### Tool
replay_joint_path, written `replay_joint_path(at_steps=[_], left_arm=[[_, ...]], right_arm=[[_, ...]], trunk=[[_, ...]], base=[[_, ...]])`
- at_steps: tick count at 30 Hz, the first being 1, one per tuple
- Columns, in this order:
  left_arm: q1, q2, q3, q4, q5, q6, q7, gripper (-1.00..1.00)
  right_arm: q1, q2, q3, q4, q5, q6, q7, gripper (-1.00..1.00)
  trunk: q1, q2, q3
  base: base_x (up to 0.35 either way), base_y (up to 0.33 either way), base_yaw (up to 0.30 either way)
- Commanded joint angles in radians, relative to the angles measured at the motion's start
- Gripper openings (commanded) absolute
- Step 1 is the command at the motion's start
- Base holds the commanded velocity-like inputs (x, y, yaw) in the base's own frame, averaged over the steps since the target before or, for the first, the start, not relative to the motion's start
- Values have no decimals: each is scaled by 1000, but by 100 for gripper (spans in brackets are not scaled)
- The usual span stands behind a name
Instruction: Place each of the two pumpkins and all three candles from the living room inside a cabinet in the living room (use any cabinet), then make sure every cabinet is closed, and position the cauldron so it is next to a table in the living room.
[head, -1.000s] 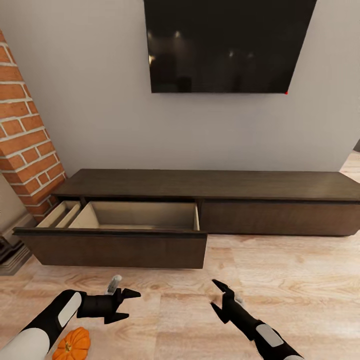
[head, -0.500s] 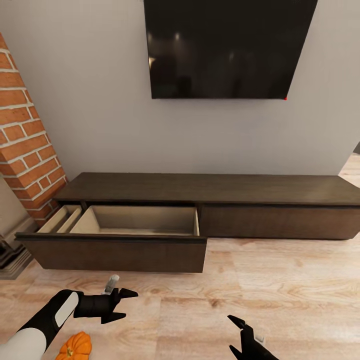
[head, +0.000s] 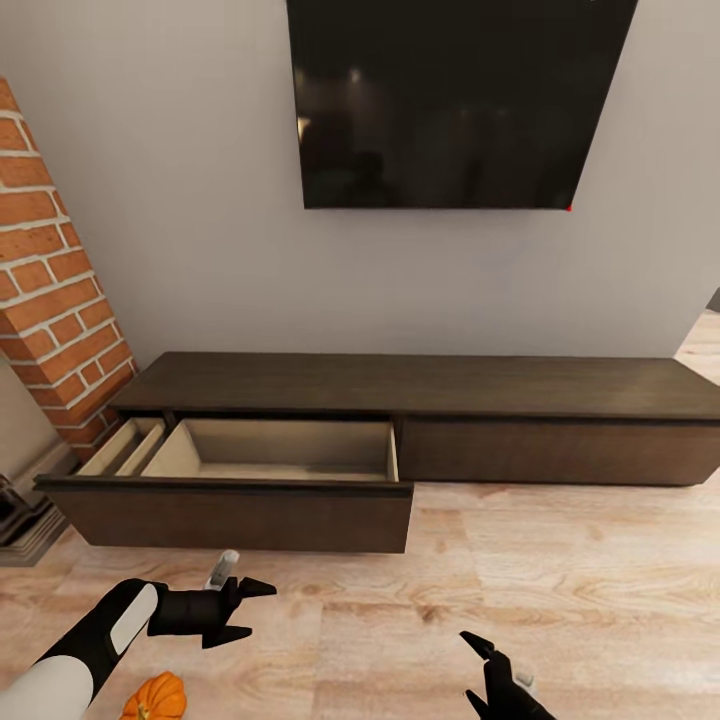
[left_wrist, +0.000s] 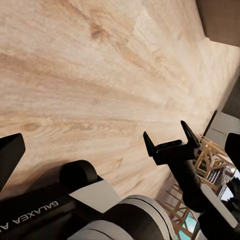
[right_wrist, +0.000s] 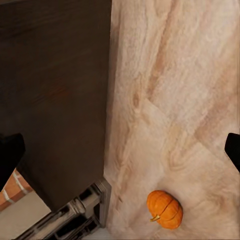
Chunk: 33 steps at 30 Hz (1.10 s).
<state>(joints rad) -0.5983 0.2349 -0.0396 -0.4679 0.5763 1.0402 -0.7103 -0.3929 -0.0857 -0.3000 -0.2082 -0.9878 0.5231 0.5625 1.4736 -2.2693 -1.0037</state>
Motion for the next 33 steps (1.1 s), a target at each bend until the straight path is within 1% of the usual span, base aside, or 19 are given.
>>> replay_joint_path(at_steps=[1, 4, 5, 6, 9, 10, 13, 14, 15, 17, 19, 28, 33], left_arm=[[0, 0, -1, 0, -1, 0, 0, 100], [0, 0, 0, 0, -1, 0, 0, 100], [0, 0, 0, 0, -2, 0, 0, 100], [0, 0, 0, 0, -2, 0, 0, 100], [0, -1, 0, 0, -3, 0, 1, 100], [0, -1, -1, 0, -3, 0, 1, 100], [1, 0, 0, 0, -3, 0, 2, 100], [0, 0, 0, 0, -3, 0, 2, 100], [0, 0, -1, 0, -3, 0, 2, 100], [0, -1, 0, 0, -3, -1, 6, 100], [0, -1, -1, 0, -4, -1, 8, 100], [0, -1, -1, 0, -6, -2, 12, 100], [0, -2, -2, 0, -7, -2, 12, 100]], right_arm=[[0, 0, 0, 4, 1, -11, -1, 100], [0, 0, 7, 11, 6, -26, -11, 100], [0, -1, 13, 11, 9, -29, -24, 100], [0, -2, 19, 10, 15, -30, -48, 100], [0, -3, 34, 4, 37, -31, -157, 100], [0, -1, 37, 2, 40, -32, -184, 100], [0, 0, 39, 1, 45, -38, -222, 100], [0, -2, 38, 0, 45, -58, -231, 100], [-1, -2, 39, 0, 45, -69, -233, 100], [0, 0, 38, 0, 46, -144, -233, 100], [0, 4, 41, 0, 46, -170, -238, 100], [-1, 10, 42, 0, 48, -189, -246, 100], [-1, 11, 45, -2, 49, -189, -276, 100]], trunk=[[-4, 7, 3], [-15, 28, 13], [-19, 35, 16], [-23, 42, 19], [-35, 63, 28], [-38, 70, 31], [-50, 91, 41], [-54, 98, 44], [-58, 105, 47], [-65, 119, 53], [-73, 133, 60], [-107, 196, 88], [-127, 231, 103]], base=[[0, 0, 0], [0, 0, 0], [0, 0, 0], [0, 0, 0], [-10, 0, 0], [-109, 0, 0], [-198, 14, 0], [-216, 18, 0], [-184, 14, 0], [-71, 6, 0], [-25, 2, 0], [-4, 0, 1], [0, 0, 155]])
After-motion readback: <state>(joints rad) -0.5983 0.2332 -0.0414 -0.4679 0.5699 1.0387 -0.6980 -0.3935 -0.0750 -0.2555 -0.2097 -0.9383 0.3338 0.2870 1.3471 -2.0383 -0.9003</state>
